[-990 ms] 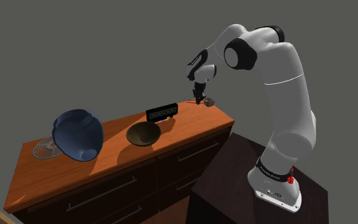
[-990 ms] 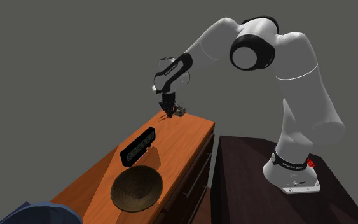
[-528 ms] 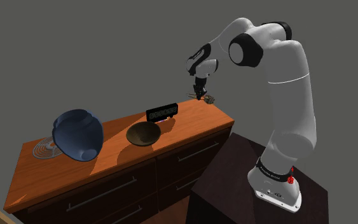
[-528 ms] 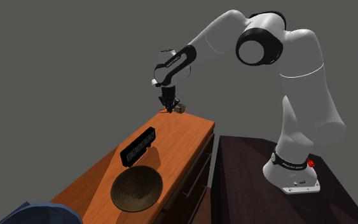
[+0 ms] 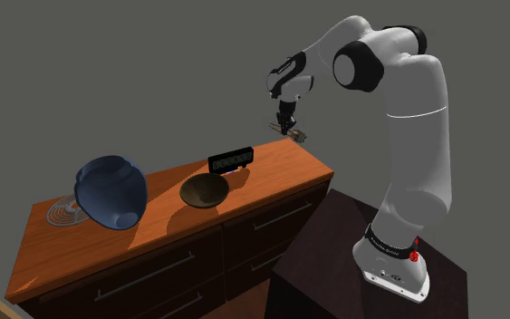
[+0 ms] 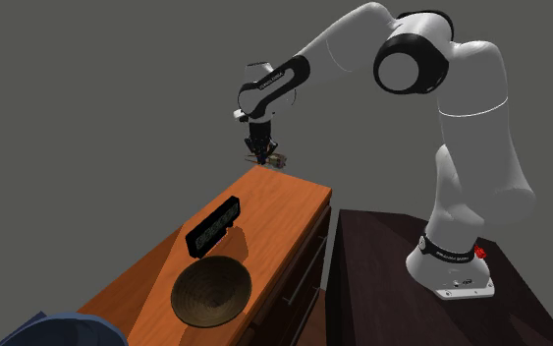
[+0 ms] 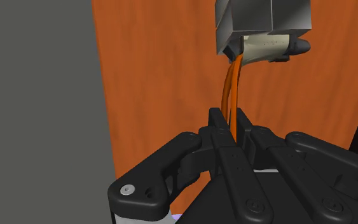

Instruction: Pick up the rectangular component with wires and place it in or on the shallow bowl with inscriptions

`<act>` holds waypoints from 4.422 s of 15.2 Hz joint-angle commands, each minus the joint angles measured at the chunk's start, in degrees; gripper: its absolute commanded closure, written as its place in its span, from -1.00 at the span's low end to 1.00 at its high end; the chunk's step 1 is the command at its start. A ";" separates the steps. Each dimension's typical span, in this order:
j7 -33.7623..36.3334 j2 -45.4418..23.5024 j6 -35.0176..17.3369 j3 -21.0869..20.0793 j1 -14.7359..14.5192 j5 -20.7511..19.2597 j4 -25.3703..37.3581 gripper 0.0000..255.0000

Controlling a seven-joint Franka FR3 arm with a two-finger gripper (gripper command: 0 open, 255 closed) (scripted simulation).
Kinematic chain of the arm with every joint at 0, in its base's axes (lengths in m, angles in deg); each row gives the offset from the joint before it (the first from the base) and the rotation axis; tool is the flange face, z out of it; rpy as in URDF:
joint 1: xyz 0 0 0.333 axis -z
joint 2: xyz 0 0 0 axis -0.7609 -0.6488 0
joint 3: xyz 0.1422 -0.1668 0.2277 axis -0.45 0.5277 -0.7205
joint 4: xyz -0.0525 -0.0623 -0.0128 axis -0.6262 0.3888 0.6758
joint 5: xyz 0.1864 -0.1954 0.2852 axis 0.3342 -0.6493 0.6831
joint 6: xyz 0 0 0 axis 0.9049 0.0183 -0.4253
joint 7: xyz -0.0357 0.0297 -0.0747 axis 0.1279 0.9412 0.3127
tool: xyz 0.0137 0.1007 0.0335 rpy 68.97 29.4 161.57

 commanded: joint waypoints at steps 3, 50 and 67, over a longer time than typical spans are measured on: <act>0.89 1.58 2.32 0.65 -0.55 -1.22 1.01 1.00; 49.52 1.22 1.89 -13.63 -32.75 -6.17 4.51 1.00; 48.54 -2.25 -3.51 -14.56 -32.33 -4.45 2.37 -1.00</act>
